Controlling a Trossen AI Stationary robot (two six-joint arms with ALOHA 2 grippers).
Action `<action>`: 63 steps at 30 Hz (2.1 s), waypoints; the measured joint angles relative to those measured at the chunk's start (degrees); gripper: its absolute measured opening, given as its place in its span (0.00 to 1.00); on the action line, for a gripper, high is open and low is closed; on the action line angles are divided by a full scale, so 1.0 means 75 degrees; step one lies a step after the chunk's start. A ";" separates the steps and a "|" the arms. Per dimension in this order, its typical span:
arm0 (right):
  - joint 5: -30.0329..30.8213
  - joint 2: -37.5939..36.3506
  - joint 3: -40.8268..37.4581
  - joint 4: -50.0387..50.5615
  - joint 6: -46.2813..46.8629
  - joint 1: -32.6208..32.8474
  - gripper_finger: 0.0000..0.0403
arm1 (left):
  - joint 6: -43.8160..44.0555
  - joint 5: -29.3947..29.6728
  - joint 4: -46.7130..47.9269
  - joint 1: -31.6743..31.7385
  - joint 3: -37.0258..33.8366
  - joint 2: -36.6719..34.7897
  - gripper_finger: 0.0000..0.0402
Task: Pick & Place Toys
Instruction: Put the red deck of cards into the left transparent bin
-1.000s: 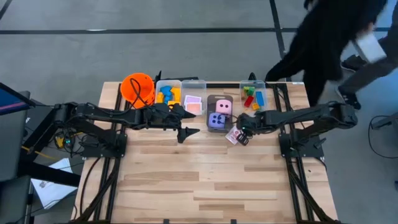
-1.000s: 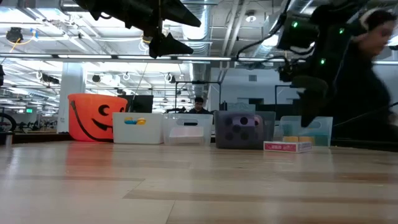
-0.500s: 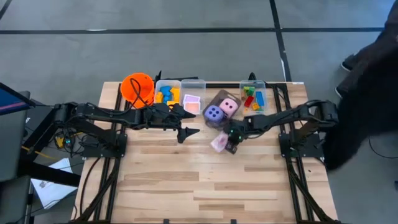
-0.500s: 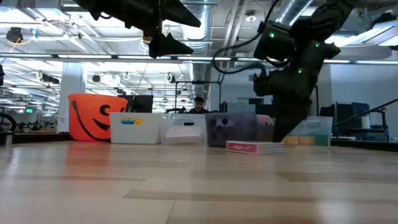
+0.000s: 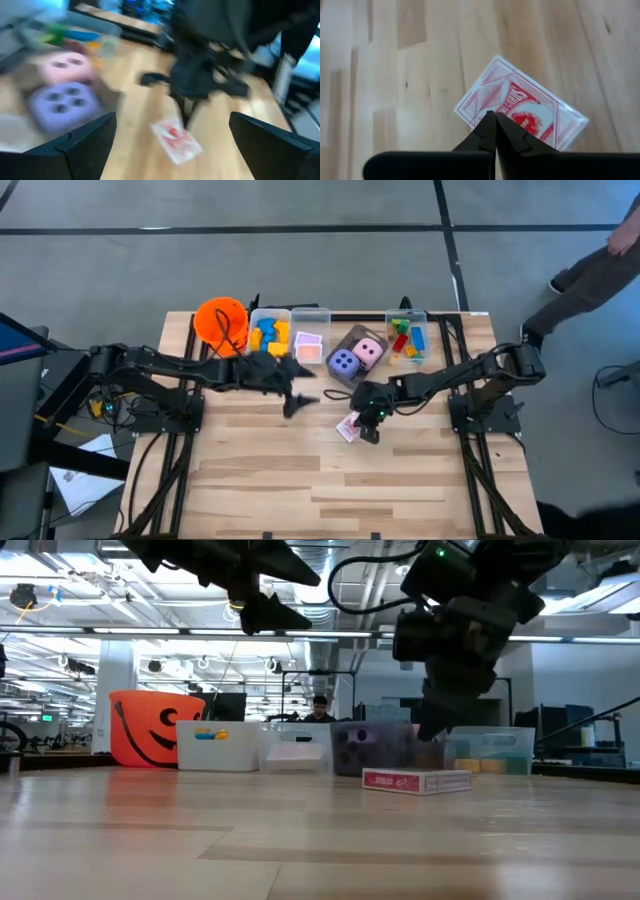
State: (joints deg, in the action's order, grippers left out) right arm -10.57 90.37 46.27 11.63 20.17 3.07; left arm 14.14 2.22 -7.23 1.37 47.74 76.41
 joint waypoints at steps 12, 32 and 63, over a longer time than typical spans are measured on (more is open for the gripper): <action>0.0214 -0.0065 0.0647 0.0988 -0.2577 0.0451 0.01 | -0.0554 0.2131 -0.1907 -0.2046 -0.0002 0.2798 0.91; 0.2413 -0.0080 0.1033 0.3573 -0.2201 0.0587 0.01 | 0.1969 0.2889 -0.4522 -0.2031 0.0712 0.5186 0.00; 0.1790 0.0771 0.1027 0.3010 -0.1545 0.0328 0.01 | 0.1543 0.2368 -0.2968 -0.1941 0.1251 0.5813 0.00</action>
State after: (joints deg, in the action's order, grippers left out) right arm 2.85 96.16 53.97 34.21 8.58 5.53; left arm 25.71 19.98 -29.48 -13.19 57.12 120.00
